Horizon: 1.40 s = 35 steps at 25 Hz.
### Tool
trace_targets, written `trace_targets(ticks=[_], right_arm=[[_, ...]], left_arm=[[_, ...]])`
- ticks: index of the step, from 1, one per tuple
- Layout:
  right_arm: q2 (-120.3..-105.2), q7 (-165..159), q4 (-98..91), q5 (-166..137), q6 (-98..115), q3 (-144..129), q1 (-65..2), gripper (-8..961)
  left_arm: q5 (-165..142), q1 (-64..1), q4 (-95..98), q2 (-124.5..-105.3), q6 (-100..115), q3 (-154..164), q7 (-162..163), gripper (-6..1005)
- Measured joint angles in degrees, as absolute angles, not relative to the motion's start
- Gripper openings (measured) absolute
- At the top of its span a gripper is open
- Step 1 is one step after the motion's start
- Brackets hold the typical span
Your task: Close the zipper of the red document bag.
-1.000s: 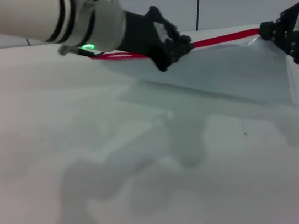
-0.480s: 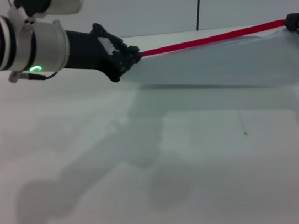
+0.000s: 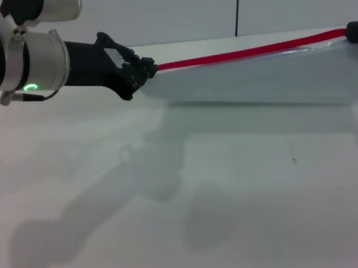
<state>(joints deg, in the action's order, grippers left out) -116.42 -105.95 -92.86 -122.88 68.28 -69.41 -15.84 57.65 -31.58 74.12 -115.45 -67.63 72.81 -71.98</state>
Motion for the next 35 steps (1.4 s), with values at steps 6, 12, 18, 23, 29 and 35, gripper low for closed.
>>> trace_targets(ticks=[6,12,18,23,29,35], right_arm=[[-116.30,-107.49,-90.10,-125.78,69.73,-69.42,-17.71,33],[-116.39,-110.38,-90.01,-128.45,68.92,-67.81,-17.71,161],[-116.65,-108.60,-89.49,-116.13,63.78,-65.90,-14.90,406],[-116.96,-100.70,-84.96,-100.10,53.31,-71.25,-10.89,523],[-116.95,-97.55,-83.60,-89.56,32.37,-82.70,-6.81,583],[-116.74,-97.63,-83.97,-86.81,11.72,-93.87,-5.47,578]], left_arm=[[57.67,-32.17,73.65,-115.11,-68.09,71.56,-72.48,96],[59.70,-32.25,73.99,-115.27,-69.41,66.25,-72.51,255],[74.56,-29.84,73.40,-115.72,-72.28,56.92,-76.93,428],[94.52,-23.73,68.62,-116.47,-72.08,53.56,-91.13,517],[106.74,-20.05,64.46,-116.92,-71.65,54.80,-99.91,514],[111.46,-17.63,64.12,-117.14,-66.79,57.25,-103.86,512]])
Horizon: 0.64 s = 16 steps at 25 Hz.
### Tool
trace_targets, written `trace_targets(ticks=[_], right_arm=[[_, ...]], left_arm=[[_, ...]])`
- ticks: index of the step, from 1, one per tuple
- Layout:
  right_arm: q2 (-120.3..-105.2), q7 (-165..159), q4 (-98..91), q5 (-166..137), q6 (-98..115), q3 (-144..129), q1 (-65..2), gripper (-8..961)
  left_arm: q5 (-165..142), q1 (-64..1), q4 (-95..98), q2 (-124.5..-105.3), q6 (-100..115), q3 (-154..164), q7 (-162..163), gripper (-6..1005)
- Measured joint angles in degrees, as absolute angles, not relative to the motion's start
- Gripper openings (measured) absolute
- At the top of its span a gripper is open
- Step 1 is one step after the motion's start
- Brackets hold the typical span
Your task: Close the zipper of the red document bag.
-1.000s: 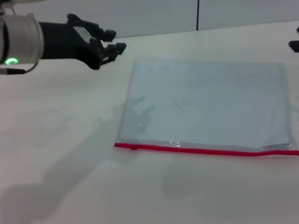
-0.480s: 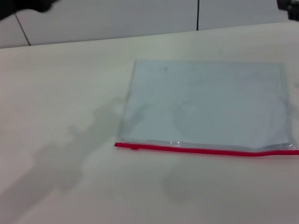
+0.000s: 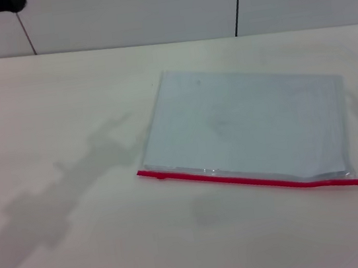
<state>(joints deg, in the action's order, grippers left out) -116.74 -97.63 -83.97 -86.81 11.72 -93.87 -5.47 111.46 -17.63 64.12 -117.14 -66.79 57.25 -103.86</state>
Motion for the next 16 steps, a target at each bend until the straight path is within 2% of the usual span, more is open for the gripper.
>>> trace_targets(ticks=[8,16], right_arm=[[-116.64,-97.74,-80.37,-83.65,2.50,-96.21,-6.54,577],[-116.63,-97.84,-79.10,-83.18,0.30,-96.49,-7.07,576]], left_arm=[[134.73,-10.61,62.70,-117.14,-55.87,68.00,-122.53,512],[141.80,-10.56,59.30,-116.94,-53.59,70.71,-126.80,512]])
